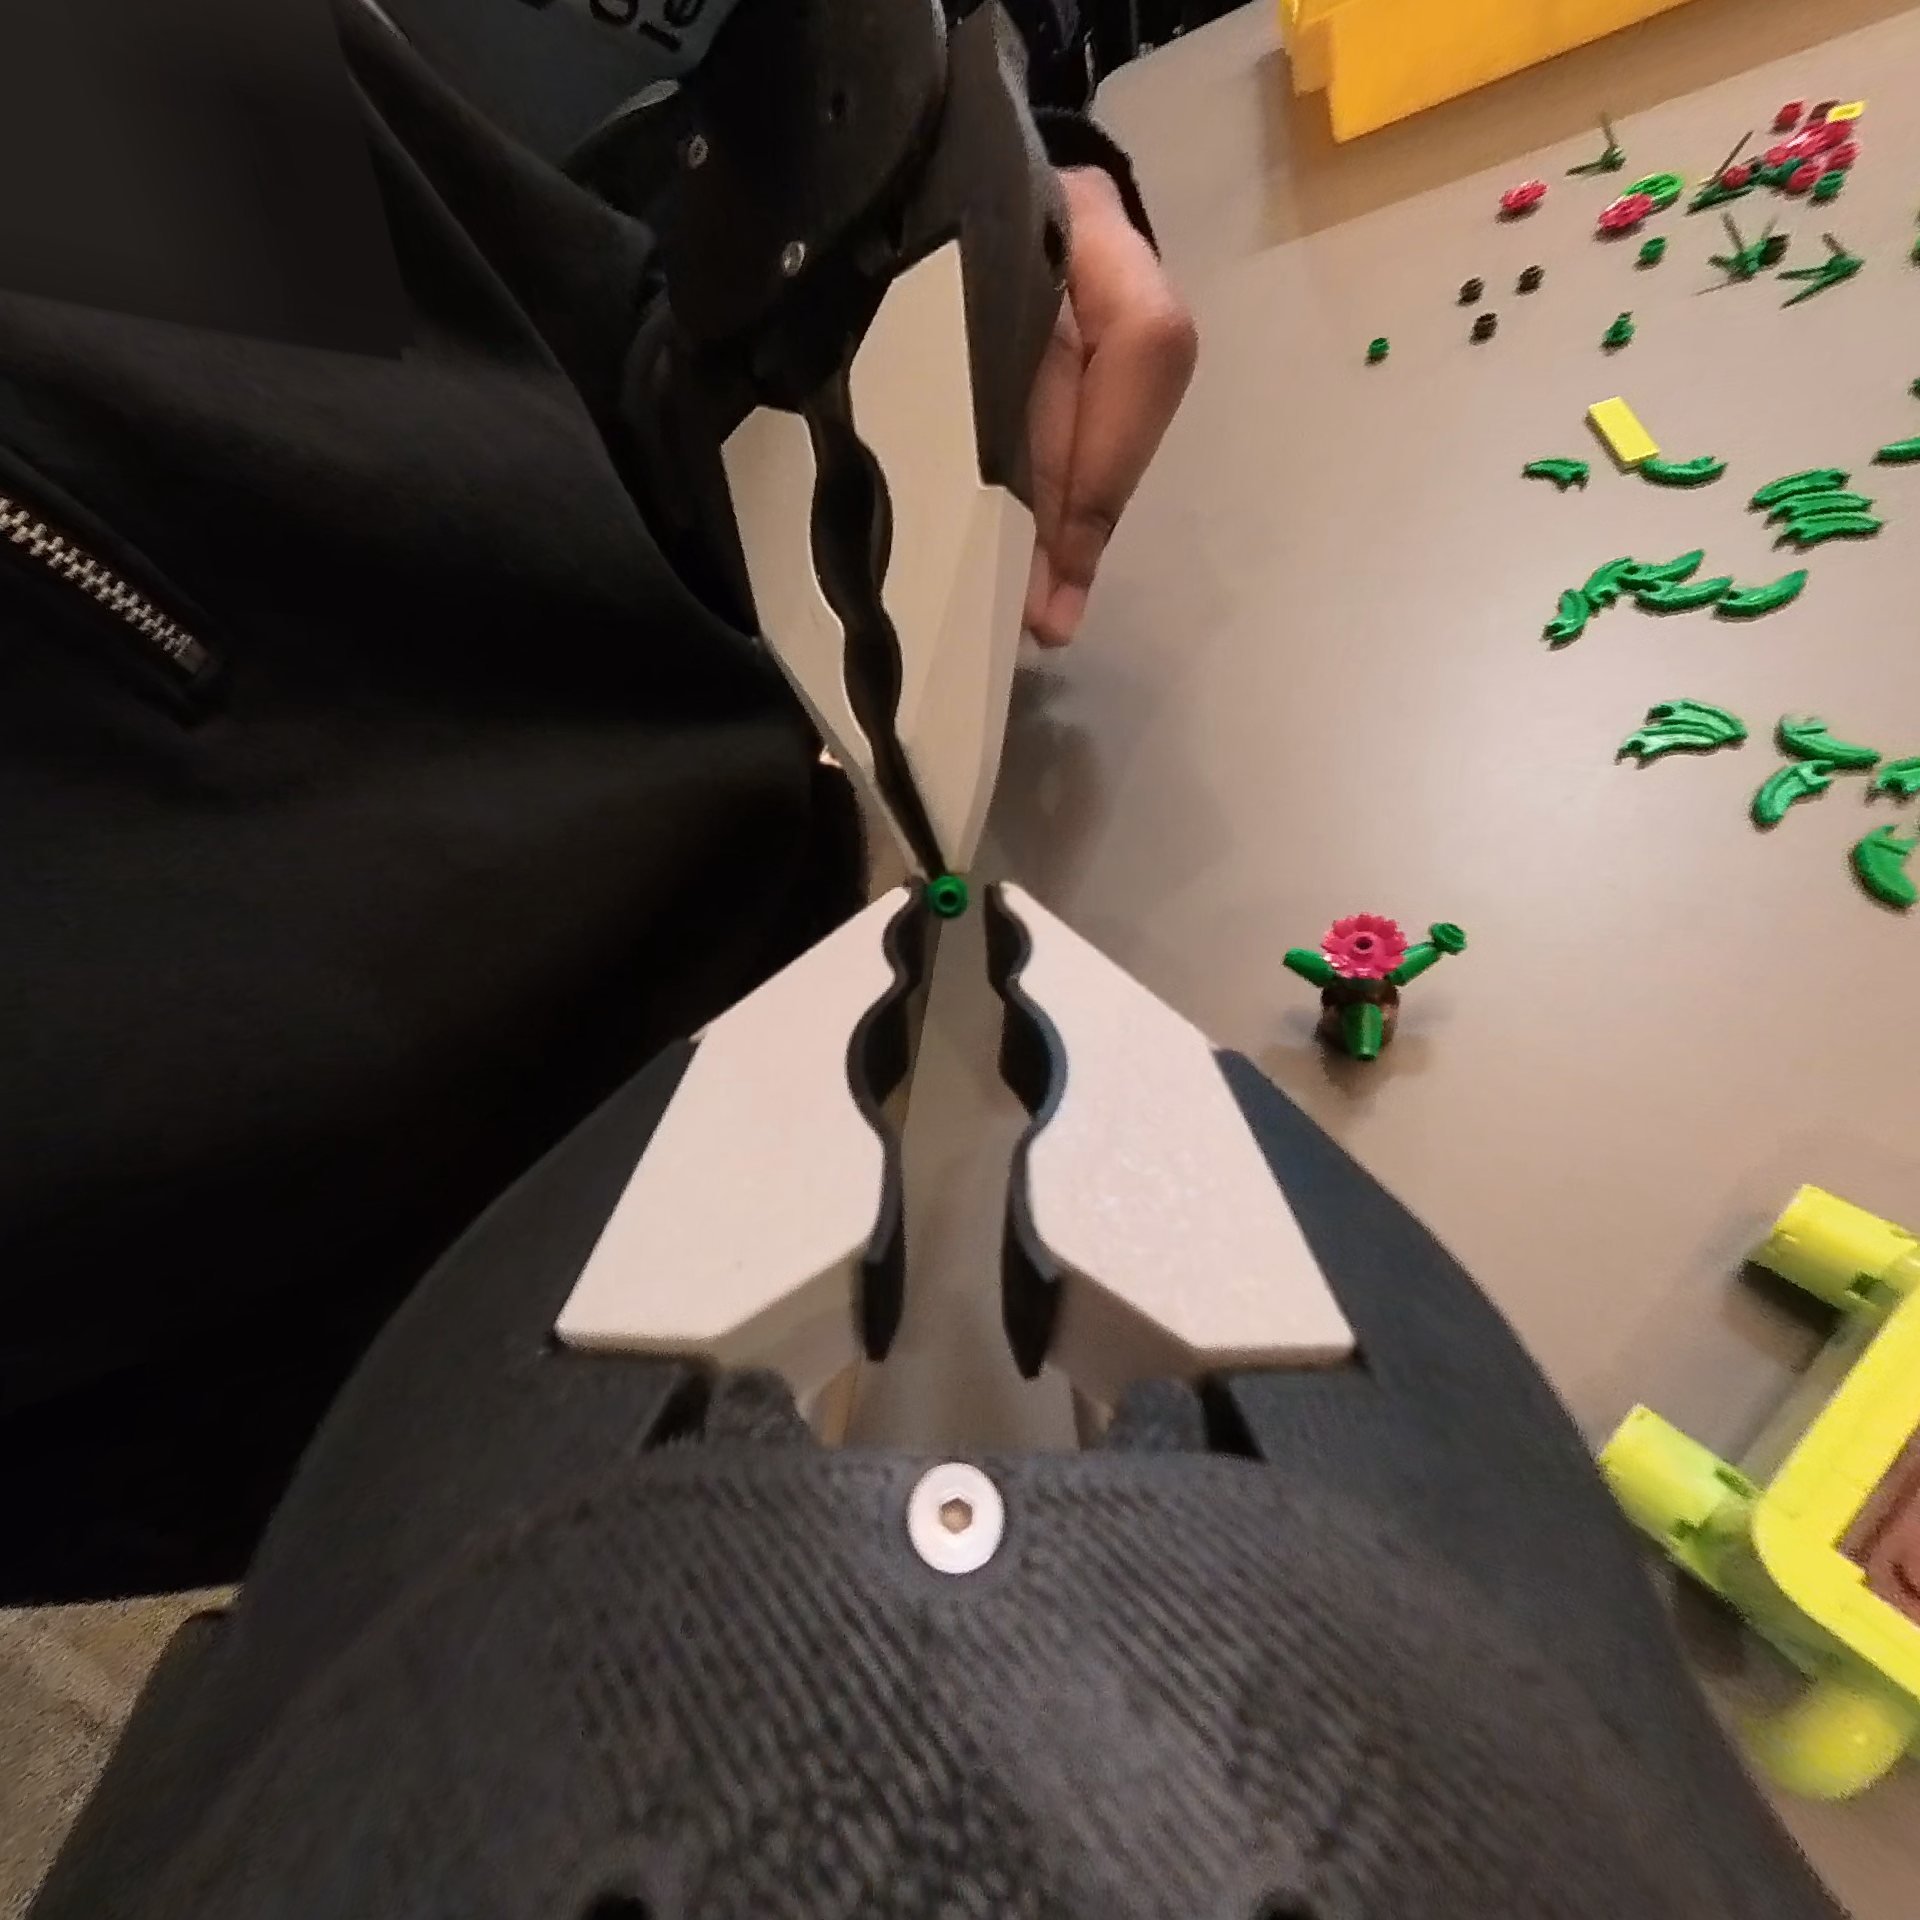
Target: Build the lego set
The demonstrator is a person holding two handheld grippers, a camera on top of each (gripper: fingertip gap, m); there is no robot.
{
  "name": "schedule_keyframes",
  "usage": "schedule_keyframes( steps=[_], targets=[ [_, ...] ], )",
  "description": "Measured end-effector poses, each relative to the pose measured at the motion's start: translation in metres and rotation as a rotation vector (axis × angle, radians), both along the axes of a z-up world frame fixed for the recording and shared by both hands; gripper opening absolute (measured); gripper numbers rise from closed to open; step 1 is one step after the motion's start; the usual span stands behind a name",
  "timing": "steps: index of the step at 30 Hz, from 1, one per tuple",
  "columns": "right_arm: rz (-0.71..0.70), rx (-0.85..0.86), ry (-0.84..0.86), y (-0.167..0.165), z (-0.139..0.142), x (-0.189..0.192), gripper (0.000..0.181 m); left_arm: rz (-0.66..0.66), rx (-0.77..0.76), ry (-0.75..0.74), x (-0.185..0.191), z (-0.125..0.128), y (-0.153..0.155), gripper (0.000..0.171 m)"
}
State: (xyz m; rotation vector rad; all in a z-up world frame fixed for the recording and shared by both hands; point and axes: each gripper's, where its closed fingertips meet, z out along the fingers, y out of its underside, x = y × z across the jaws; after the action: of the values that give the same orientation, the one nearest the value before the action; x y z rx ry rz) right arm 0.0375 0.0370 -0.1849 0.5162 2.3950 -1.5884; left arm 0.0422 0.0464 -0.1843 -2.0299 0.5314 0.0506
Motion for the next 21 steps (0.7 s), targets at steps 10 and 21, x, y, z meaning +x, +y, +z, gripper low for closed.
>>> schedule_keyframes(
  steps=[10, 21],
  targets=[
    [-0.088, -0.008, -0.001, 0.008, 0.000, -0.010, 0.005, 0.050, 0.038, -0.026, -0.011, 0.000, 0.004, 0.002],
    [-0.549, 0.222, 0.191, 0.054, -0.038, -0.056, 0.005, 0.337, -0.154, -0.168, -0.077, -0.052, 0.015, 0.058]
  ],
)
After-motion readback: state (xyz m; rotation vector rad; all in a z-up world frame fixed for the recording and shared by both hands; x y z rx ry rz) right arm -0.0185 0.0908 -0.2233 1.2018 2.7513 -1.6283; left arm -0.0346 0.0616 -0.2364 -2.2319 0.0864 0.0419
